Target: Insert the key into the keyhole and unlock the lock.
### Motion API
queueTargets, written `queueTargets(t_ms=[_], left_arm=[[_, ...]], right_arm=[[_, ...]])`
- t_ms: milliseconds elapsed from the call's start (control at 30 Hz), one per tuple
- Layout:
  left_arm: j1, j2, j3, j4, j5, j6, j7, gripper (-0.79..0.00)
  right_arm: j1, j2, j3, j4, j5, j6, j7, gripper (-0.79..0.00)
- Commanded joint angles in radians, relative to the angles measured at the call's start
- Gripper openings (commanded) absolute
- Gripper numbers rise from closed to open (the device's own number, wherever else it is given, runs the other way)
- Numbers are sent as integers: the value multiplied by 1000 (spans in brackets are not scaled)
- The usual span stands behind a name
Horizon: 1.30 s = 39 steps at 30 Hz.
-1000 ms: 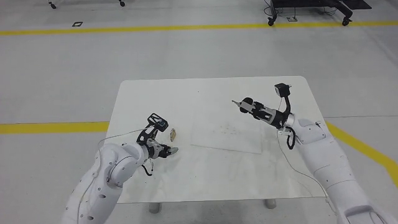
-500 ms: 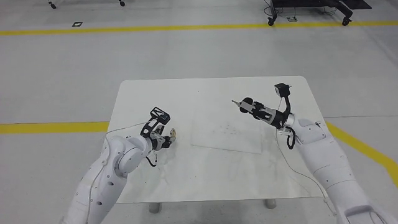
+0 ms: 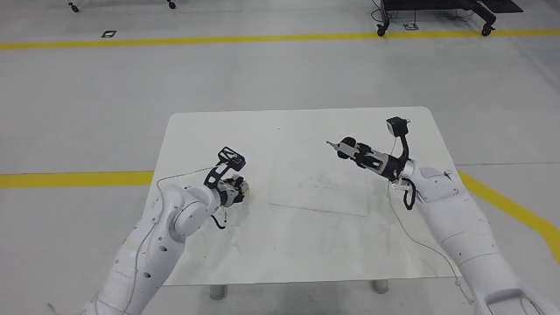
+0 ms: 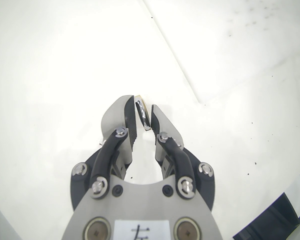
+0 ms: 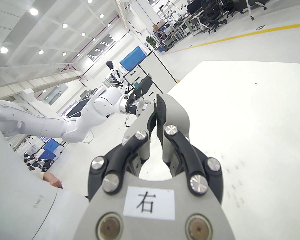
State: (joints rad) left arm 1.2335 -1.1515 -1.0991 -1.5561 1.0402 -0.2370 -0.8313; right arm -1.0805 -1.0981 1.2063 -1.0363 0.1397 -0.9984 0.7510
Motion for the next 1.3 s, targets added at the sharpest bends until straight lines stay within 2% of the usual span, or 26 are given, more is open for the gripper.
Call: queueTargets(t_ms=[0, 433, 633, 833, 933, 1267], left_arm=[[-1, -1, 2, 4, -12, -4, -1, -785], [-6, 0, 11, 7, 29, 13, -3, -785], [-16, -5, 22, 17, 8, 14, 24, -785], [-26, -7, 0, 36, -25, 21, 81, -785], [-39, -10, 13, 10, 6, 27, 114, -785], [-39, -10, 13, 10, 6, 27, 114, -785]], right_arm=[[0, 0, 0, 0, 0, 0, 0, -785], [0, 0, 0, 0, 0, 0, 0, -785], [0, 0, 0, 0, 0, 0, 0, -785], [0, 0, 0, 0, 0, 0, 0, -785], [0, 0, 0, 0, 0, 0, 0, -785], [0, 0, 0, 0, 0, 0, 0, -785]])
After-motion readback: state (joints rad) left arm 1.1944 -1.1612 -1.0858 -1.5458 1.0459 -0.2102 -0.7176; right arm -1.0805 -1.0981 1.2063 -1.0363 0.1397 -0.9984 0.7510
